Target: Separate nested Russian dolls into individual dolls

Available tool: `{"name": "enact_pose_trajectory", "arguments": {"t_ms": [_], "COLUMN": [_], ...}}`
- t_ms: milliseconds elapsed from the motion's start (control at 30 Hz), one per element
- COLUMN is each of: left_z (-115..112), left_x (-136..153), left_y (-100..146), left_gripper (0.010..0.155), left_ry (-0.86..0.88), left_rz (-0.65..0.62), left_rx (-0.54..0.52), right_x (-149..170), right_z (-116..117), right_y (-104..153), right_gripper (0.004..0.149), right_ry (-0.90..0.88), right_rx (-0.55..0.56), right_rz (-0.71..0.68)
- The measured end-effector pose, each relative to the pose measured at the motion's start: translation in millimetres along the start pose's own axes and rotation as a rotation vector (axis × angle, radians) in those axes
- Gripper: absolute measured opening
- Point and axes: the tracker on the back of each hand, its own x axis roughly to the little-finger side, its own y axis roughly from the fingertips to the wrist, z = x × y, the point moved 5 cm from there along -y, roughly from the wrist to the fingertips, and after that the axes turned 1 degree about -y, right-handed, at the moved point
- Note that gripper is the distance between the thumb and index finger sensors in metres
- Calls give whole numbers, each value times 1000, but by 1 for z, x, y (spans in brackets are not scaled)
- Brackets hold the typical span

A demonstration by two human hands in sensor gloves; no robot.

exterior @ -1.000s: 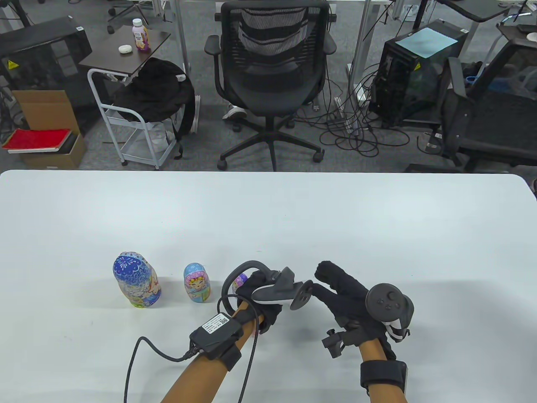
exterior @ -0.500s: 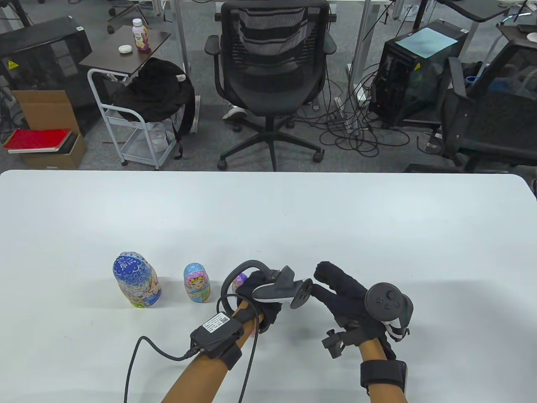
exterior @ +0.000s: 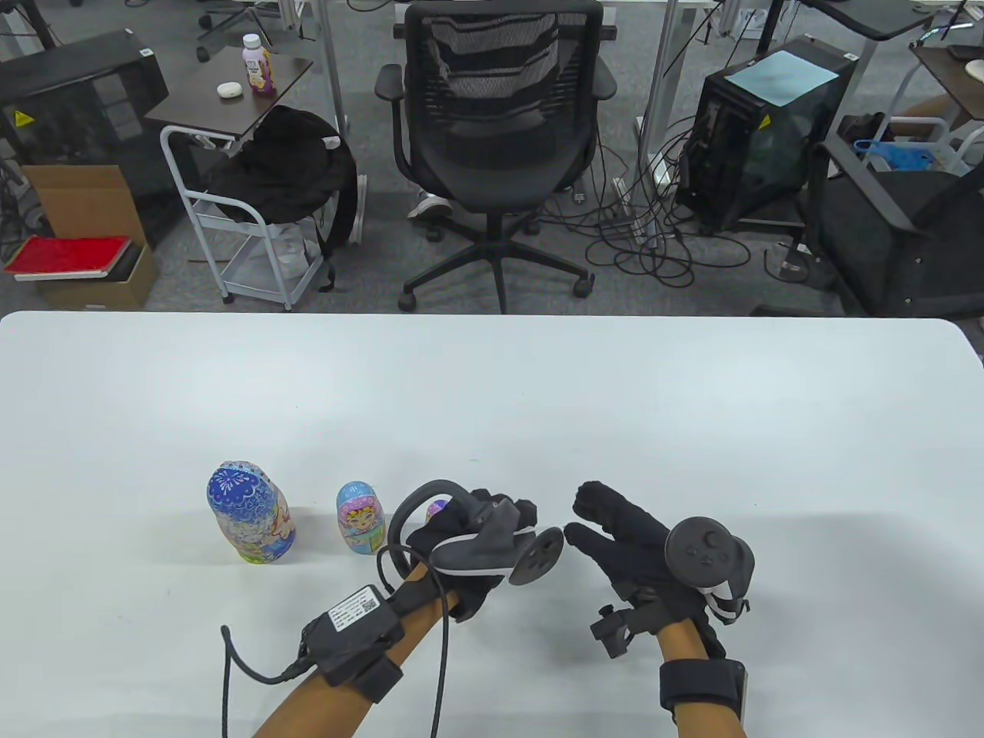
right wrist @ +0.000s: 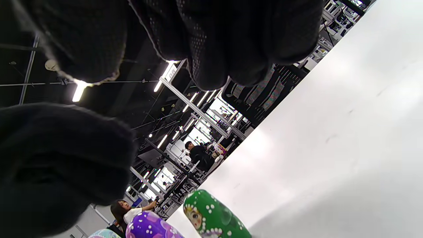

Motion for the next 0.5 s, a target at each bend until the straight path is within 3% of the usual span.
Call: {"name": "enact_pose_trajectory", "arguments": {"t_ms": [233, 367, 500], "left_z": [-56, -78, -85], "left_x": [-2, 6, 8], "left_y": [47, 55, 56], "left_gripper": [72, 72, 64], "left_ry": [-92, 33, 113], "left_rz": [24, 56, 47], "left_rx": [15, 7, -37], "right_x": [-2, -4, -6], "right_z": [9, 13, 17], "right_y": [0, 0, 0], "right_gripper": [69, 69, 69], "right_ry": [49, 65, 76], "right_rx": [-42, -60, -70], "right_rz": [-8, -14, -18]}}
